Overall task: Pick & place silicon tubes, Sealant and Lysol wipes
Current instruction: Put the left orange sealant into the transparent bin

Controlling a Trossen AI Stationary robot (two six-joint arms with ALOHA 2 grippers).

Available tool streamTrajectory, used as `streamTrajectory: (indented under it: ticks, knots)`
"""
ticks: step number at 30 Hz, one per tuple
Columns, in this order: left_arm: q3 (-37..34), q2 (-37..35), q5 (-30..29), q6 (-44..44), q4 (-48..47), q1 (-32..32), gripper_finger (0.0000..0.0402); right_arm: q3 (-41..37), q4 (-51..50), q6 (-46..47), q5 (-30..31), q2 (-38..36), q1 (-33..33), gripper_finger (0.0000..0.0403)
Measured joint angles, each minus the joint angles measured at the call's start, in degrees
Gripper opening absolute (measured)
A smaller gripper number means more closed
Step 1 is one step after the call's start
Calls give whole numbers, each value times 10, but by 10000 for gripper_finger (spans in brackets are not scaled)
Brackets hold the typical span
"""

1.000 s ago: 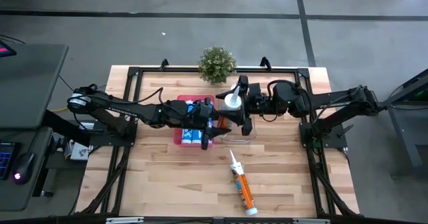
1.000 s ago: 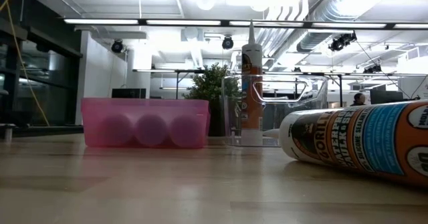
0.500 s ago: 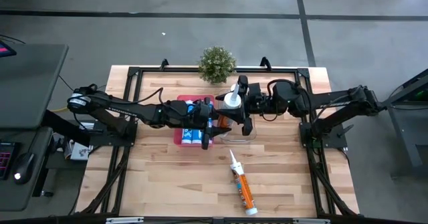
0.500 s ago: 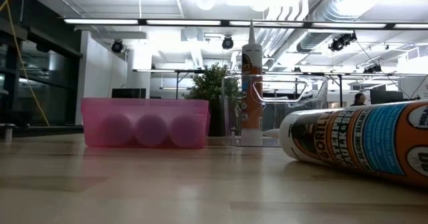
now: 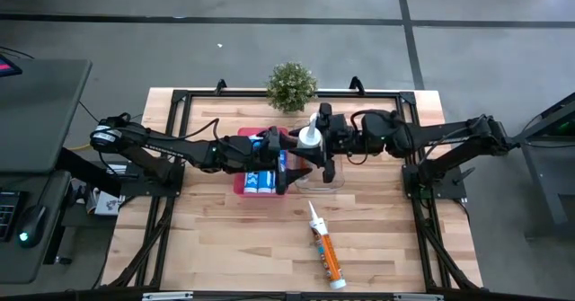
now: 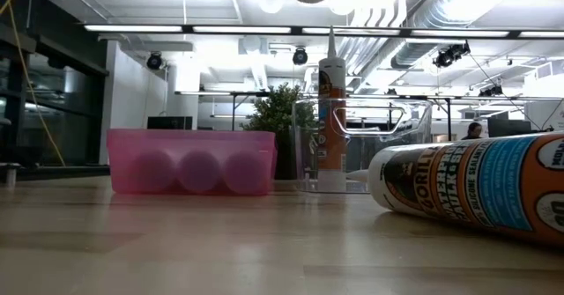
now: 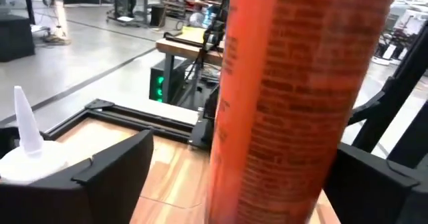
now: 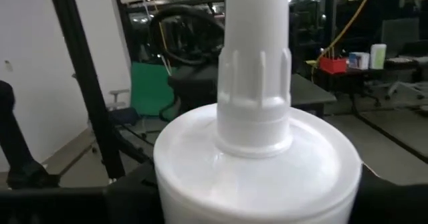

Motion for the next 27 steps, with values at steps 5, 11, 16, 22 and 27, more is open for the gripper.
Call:
streamTrajectory:
  ticks: [5, 11, 16, 22, 27]
  knots:
    - [0, 0, -3, -2, -12, 0, 375, 0, -53, -2, 39, 0, 1, 194]
    - [0, -25, -3, -32, -98, 0, 369, 1, -145, -3, 112, -12, 1, 194]
    - [0, -57, -1, -55, -171, 0, 369, 1, -222, 4, 200, -39, 20, 194]
    - [-1, -90, 50, -56, -248, 0, 369, -51, -269, 51, 273, -94, 52, 193]
    - [-1, -91, 90, -27, -258, 0, 369, -155, -175, 81, 308, -147, 76, 193]
